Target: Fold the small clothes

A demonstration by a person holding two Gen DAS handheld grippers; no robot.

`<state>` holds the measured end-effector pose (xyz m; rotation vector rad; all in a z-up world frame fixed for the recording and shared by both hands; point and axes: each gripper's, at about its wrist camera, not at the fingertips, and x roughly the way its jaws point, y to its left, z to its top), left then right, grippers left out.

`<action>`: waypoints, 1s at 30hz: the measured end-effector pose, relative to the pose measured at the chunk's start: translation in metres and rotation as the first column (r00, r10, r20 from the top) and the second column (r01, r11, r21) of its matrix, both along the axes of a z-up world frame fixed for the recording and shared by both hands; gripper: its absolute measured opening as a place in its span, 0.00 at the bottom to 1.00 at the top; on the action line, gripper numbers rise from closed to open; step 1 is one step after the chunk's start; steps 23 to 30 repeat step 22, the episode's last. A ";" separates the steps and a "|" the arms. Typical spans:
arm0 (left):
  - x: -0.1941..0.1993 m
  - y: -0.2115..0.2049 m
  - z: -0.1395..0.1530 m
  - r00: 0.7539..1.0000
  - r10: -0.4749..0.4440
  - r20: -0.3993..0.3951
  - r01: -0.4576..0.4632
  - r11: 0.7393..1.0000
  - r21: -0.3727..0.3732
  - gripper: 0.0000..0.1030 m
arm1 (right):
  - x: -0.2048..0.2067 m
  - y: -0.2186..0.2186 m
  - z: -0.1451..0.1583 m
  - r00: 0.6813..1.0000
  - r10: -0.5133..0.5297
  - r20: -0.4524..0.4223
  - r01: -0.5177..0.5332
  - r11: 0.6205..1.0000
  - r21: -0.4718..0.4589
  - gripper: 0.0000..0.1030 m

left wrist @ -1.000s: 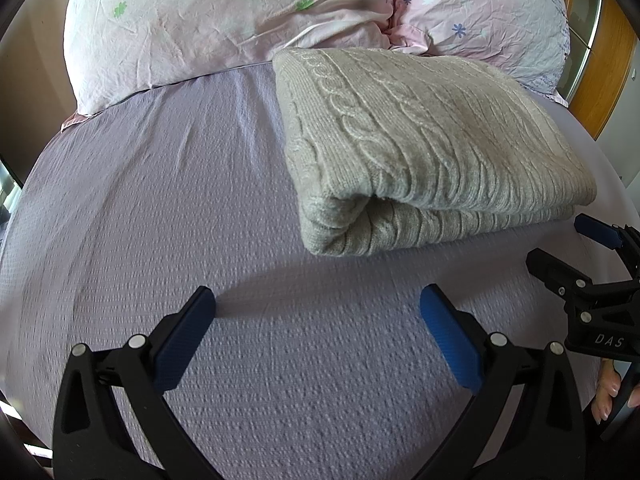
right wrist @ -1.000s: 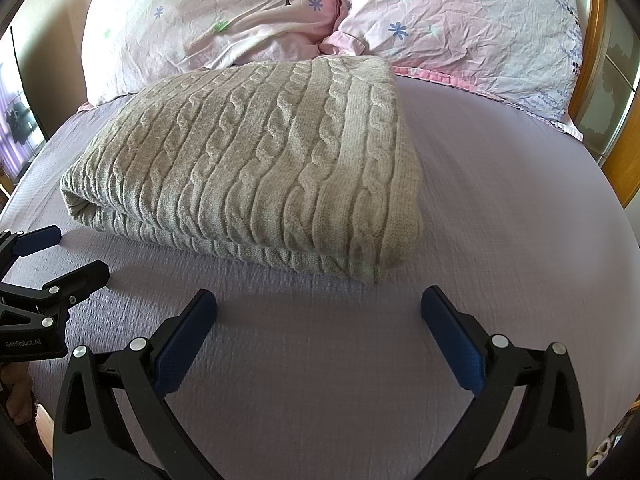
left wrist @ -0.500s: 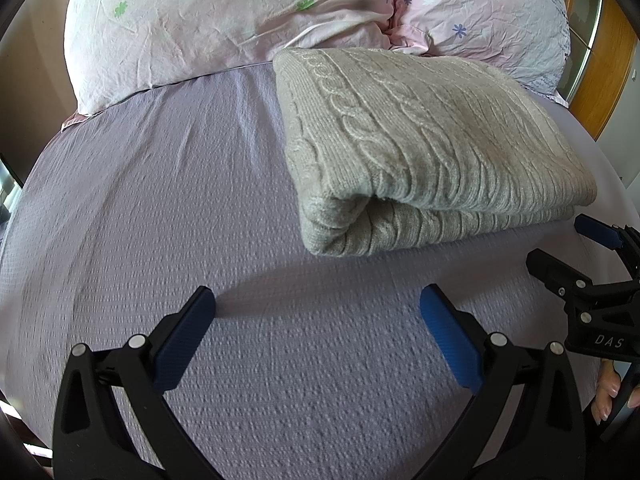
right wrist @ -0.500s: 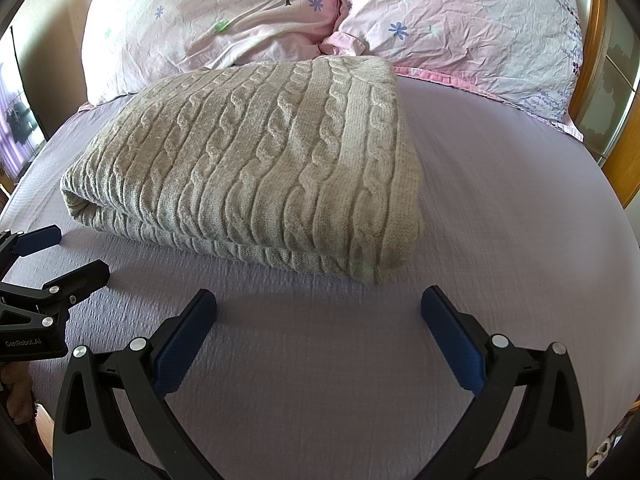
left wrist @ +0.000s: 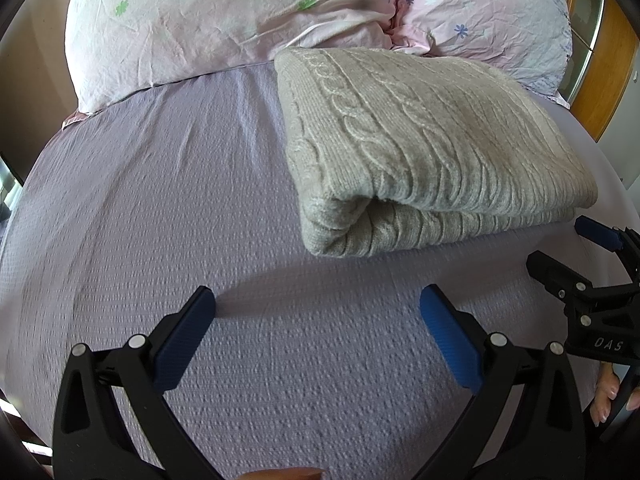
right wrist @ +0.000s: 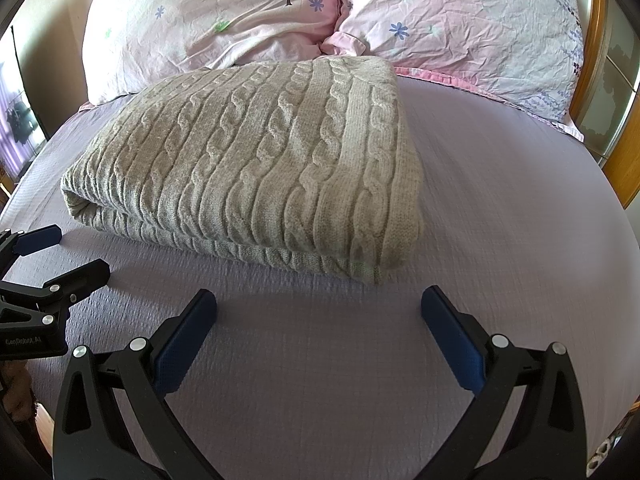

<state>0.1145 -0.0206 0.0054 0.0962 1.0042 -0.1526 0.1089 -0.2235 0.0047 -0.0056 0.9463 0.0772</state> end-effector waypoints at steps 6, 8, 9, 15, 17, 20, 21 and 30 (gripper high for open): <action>0.002 0.002 0.001 1.000 0.003 0.001 -0.003 1.000 -0.001 0.98 | 0.000 0.000 0.000 1.000 -0.001 0.000 0.001 1.000 0.000 0.99; 0.002 0.001 0.000 1.000 0.004 0.003 -0.004 1.000 0.000 0.98 | 0.000 0.000 0.000 1.000 -0.001 0.000 0.001 1.000 0.000 0.99; 0.002 0.001 0.000 1.000 0.003 0.004 -0.003 1.000 0.000 0.98 | 0.000 0.000 0.000 1.000 -0.001 0.000 0.001 1.000 0.000 0.99; 0.001 0.001 0.000 1.000 0.003 0.005 -0.003 1.000 0.000 0.98 | 0.000 0.000 0.000 1.000 -0.001 0.000 0.001 1.000 0.000 0.99; 0.001 0.001 0.000 1.000 0.004 0.005 -0.004 1.000 0.000 0.98 | 0.000 0.000 0.000 1.000 -0.001 0.000 0.001 1.000 0.000 0.99; 0.001 0.001 0.000 1.000 0.004 0.006 -0.004 1.000 0.000 0.98 | 0.000 0.000 0.000 1.000 -0.001 0.000 0.001 1.000 0.000 0.99; 0.001 0.001 0.000 1.000 0.004 0.006 -0.004 1.000 0.000 0.98 | 0.000 0.000 0.000 1.000 -0.001 0.000 0.001 1.000 0.000 0.99; 0.002 0.001 0.000 1.000 0.004 0.006 -0.004 1.000 0.000 0.98 | 0.000 0.000 0.000 1.000 -0.001 0.001 0.001 1.000 0.000 0.99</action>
